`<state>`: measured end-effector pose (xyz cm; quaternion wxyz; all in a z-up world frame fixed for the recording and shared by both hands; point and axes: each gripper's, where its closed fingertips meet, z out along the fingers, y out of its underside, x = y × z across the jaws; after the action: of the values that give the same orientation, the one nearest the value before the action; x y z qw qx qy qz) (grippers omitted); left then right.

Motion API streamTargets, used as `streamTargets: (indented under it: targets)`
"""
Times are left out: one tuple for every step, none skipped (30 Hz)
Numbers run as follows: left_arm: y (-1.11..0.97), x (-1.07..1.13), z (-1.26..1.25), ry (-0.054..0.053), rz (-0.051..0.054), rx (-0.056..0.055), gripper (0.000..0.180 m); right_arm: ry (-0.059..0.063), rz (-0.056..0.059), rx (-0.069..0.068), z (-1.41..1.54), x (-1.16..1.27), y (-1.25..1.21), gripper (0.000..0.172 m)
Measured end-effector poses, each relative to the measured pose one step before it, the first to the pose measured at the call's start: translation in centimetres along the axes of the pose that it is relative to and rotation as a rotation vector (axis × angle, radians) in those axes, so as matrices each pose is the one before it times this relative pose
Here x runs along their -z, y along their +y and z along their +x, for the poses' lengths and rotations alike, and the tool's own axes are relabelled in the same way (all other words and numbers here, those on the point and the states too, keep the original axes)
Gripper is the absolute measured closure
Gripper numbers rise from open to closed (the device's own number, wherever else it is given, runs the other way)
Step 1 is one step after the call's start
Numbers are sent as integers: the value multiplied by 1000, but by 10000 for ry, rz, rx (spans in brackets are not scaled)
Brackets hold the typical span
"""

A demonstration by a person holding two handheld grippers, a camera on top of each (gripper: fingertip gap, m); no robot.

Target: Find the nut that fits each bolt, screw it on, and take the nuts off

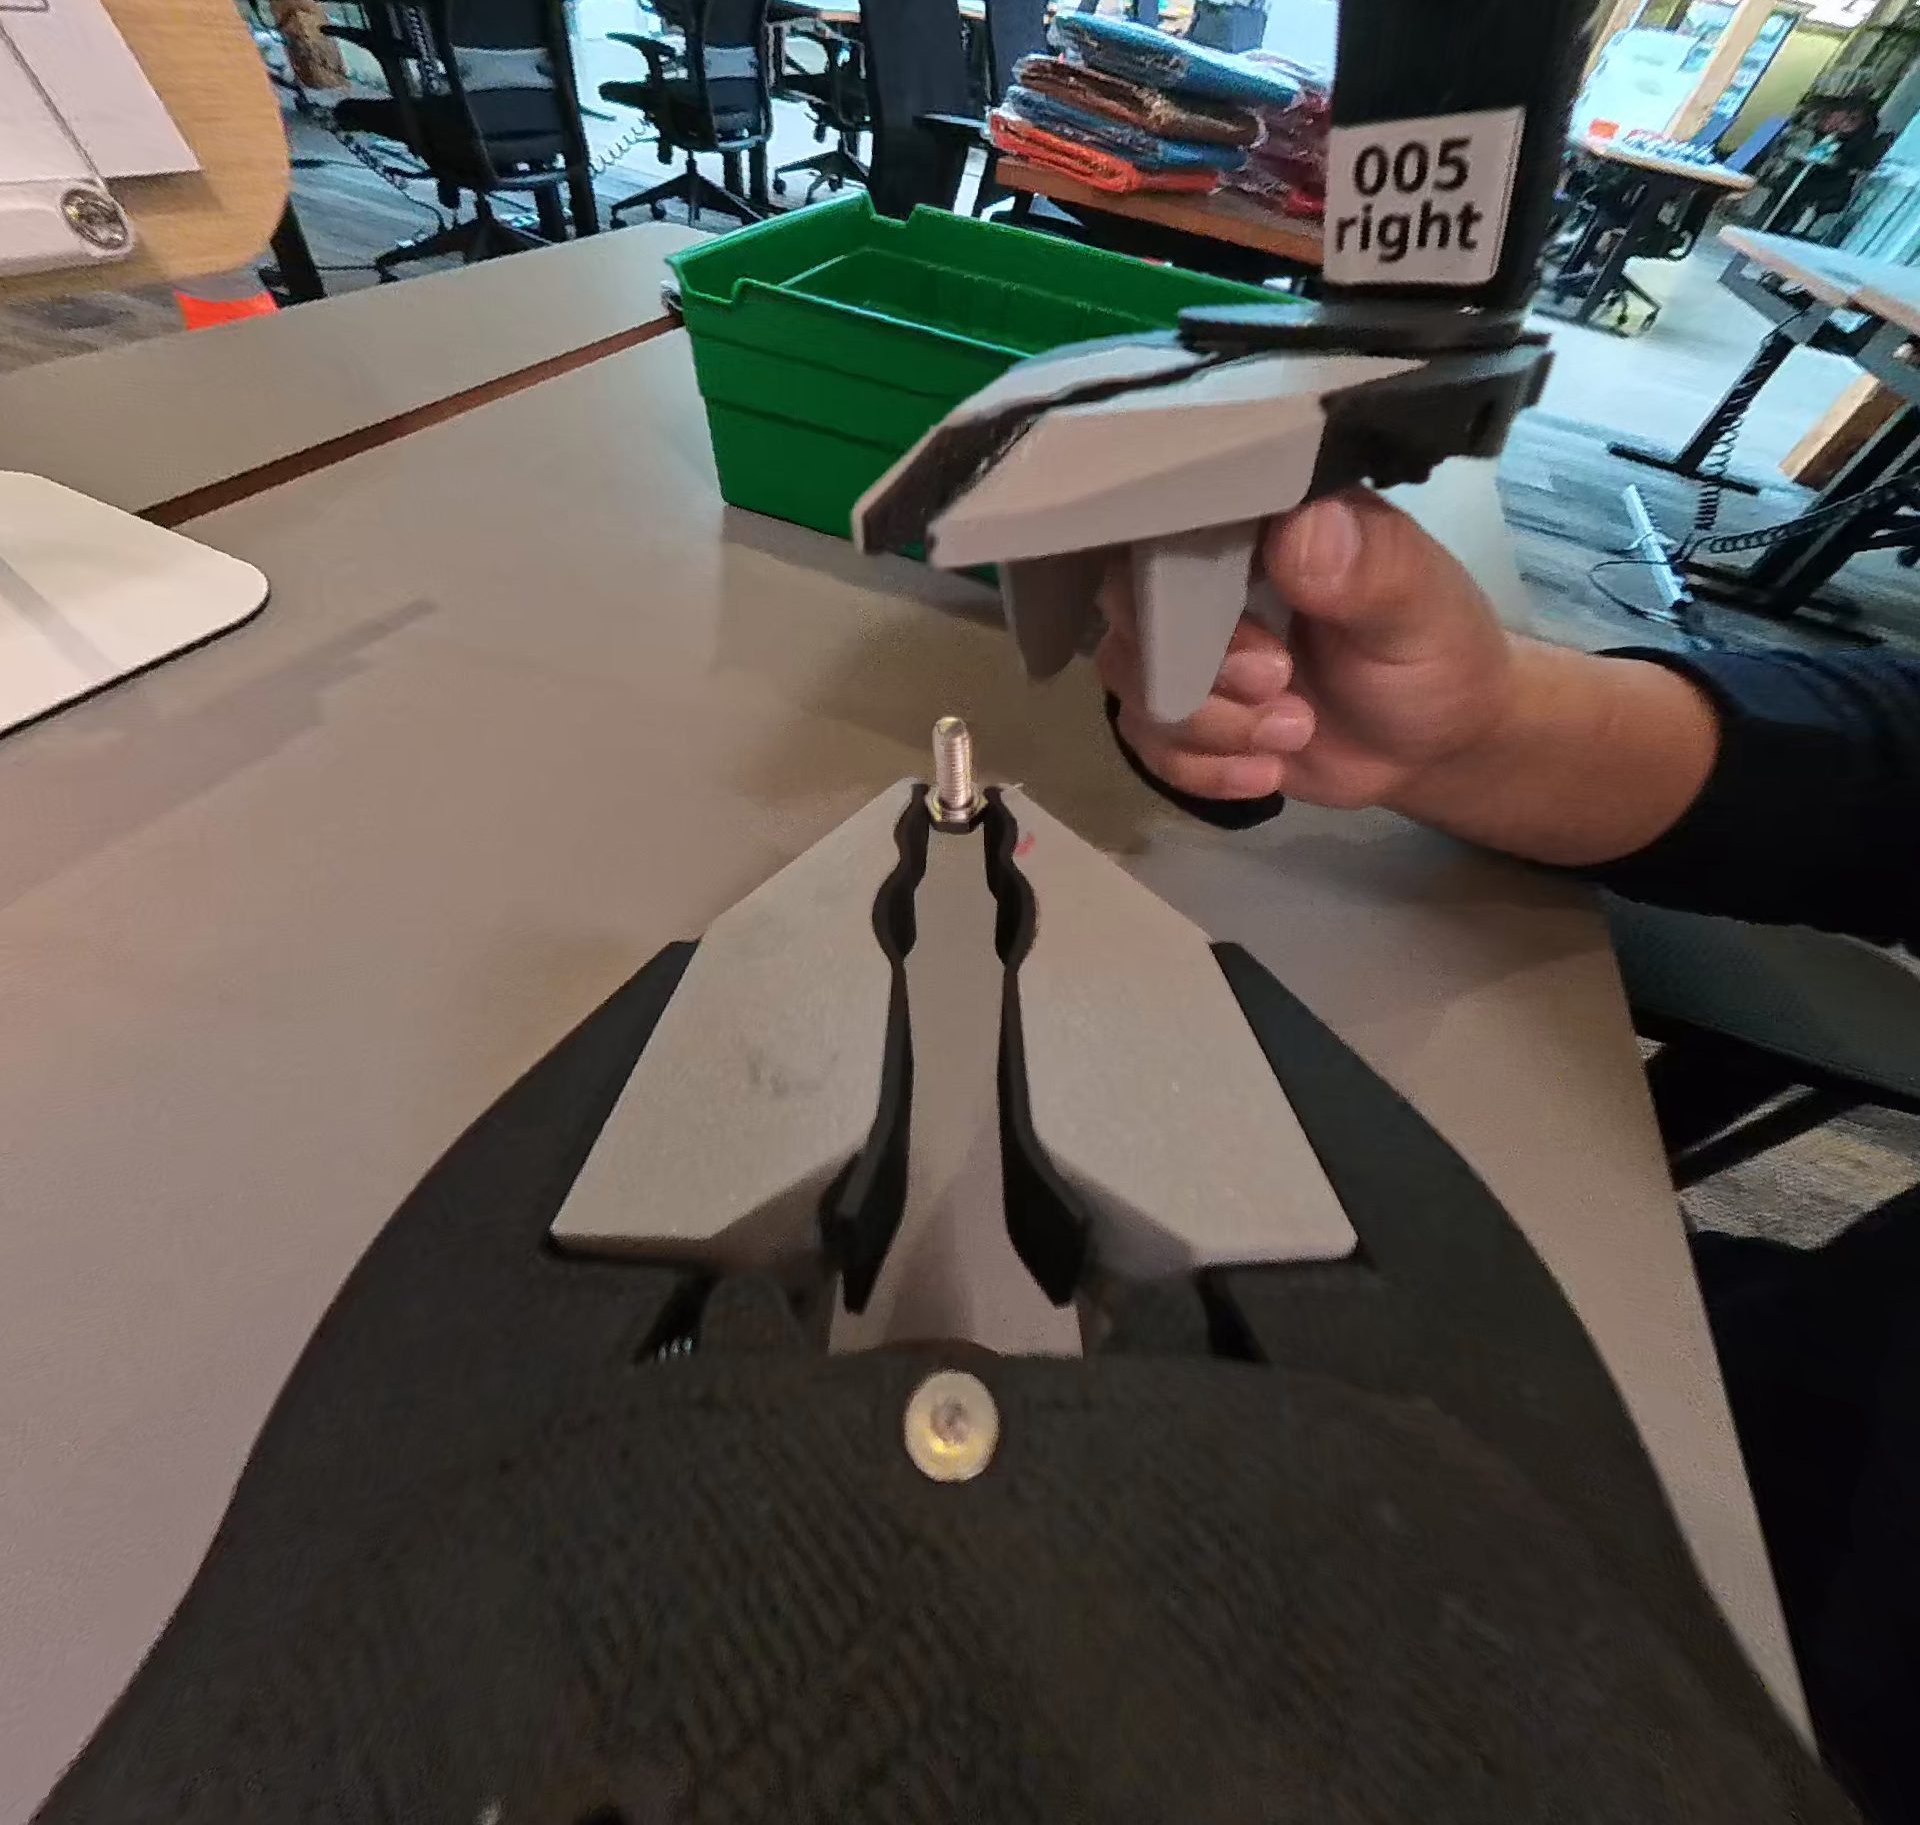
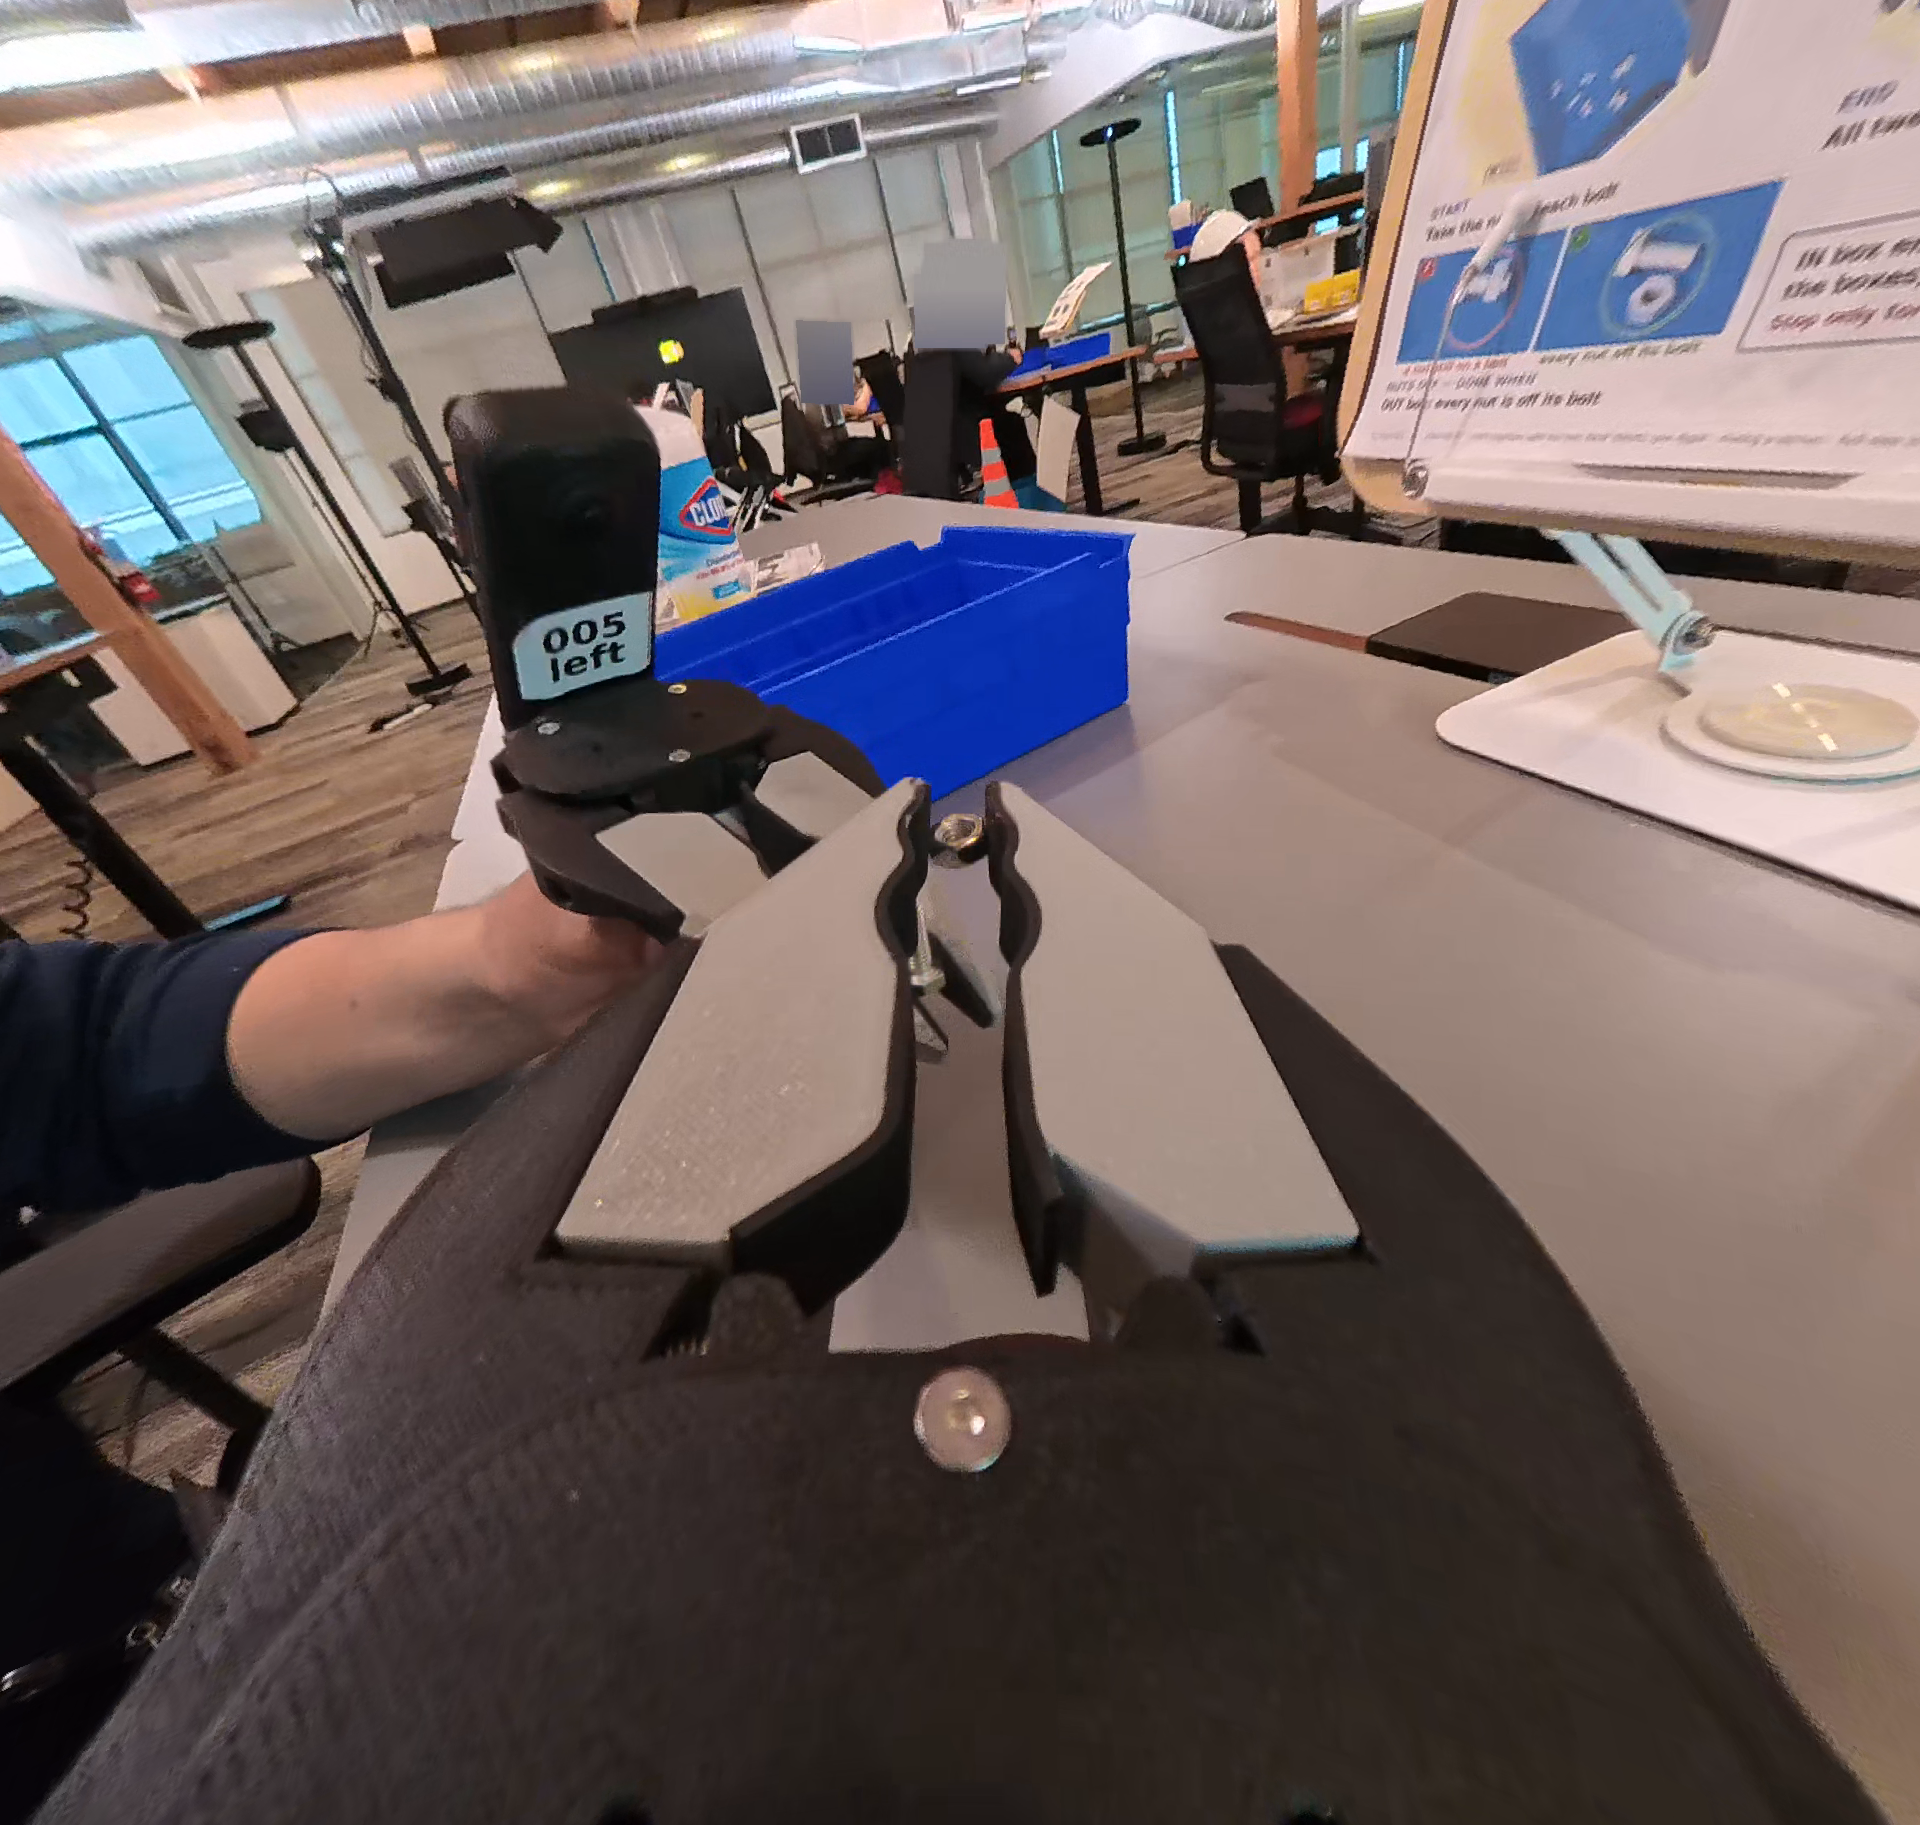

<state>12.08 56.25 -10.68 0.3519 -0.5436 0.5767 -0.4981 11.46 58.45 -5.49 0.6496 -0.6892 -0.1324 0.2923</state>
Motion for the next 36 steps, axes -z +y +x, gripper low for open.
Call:
streamTargets:
  targets:
    - [59,-28,-71,-98,-40,-108,172,62,40,71,52,143,-204,165]
    - [130,-55,-123,-116,-76,-101,172,51,-5,90,27,67,-93,165]
    - [177,-63,-183,-141,-86,-101,172,35,-33,90,-24,24,-6,165]
    - [209,-88,-188,-130,-97,-96,172,29,-55,119,-68,0,35,165]
    - [231,-102,-132,-97,-102,-97,172,85,-52,216,-85,28,-13,165]
    - [210,-106,-49,-53,-86,-86,172,134,-26,307,-91,98,-116,165]
    - [162,-96,12,-18,-62,-47,172,155,-15,257,-156,275,-306,164]
    - [89,-74,42,4,-41,-28,172,179,81,182,-252,559,-681,164]
    - [59,-35,74,20,-39,-23,172,217,196,185,-284,895,-1129,165]
    - [-34,21,61,7,-6,-31,172,258,185,248,-201,1189,-1360,165]
    - [-123,52,33,-27,44,-46,172,427,84,323,207,1421,-1374,165]
    - [-113,60,12,-31,45,-40,172,796,-97,358,1083,1622,-1170,165]
    - [-66,23,33,-6,20,-19,172,873,-176,397,1679,1706,-956,164]
    - [-21,-6,60,20,8,3,172,904,-296,362,2265,1600,-551,165]
    - [0,-26,58,20,2,19,172,890,-535,298,2771,1302,140,165]
    - [22,-38,53,17,-11,21,172,805,-735,198,3018,858,898,165]
    - [41,-57,80,20,-22,16,172,716,-753,19,3100,361,1443,165]
    - [9,-47,125,33,-9,-8,172,458,-809,-152,2772,-242,1912,165]
    - [-19,-52,131,22,-2,-48,172,156,-921,-262,2226,-775,2254,165]
    - [20,-44,85,-19,-24,-73,172,-37,-848,-304,1690,-1099,2134,165]
    - [13,-22,40,-40,-22,-85,172,-69,-804,-261,1361,-1302,1923,164]
    - [-15,3,-13,-51,-2,-75,172,66,-819,-146,1321,-1461,1731,164]
    - [2,-12,-34,-32,5,-40,172,173,-760,10,1247,-1608,1424,164]
    - [60,-21,-53,-13,-13,11,172,161,-681,-14,1044,-1690,1092,164]
    - [96,-43,-84,-7,-33,47,172,115,-583,-52,802,-1681,769,164]
    - [106,-30,-62,10,-29,43,172,104,-377,-34,606,-1504,324,164]
    - [59,-16,-60,3,-12,27,172,149,-171,-1,527,-1208,-56,164]
    - [67,-23,-55,-2,-11,16,172,184,-122,-22,498,-913,-160,165]
    - [95,-32,-36,14,-29,15,172,-6,-122,-63,158,-684,-158,164]
    - [87,-43,-32,16,-26,32,172,-206,-104,-77,-155,-490,-166,164]
    - [45,-20,-27,32,7,58,172,-143,-145,-69,-62,-309,-20,160]
    - [-8,-1,32,79,28,86,172,154,-134,-27,383,-64,41,154]
    - [-79,27,68,92,52,90,172,252,-17,19,488,235,-22,153]
    - [-153,76,61,76,84,80,172,206,111,-32,416,555,-142,152]
    - [-216,115,68,72,104,69,172,153,236,-100,321,821,-299,151]
    - [-266,133,89,67,124,55,172,72,296,-115,138,1109,-407,148]
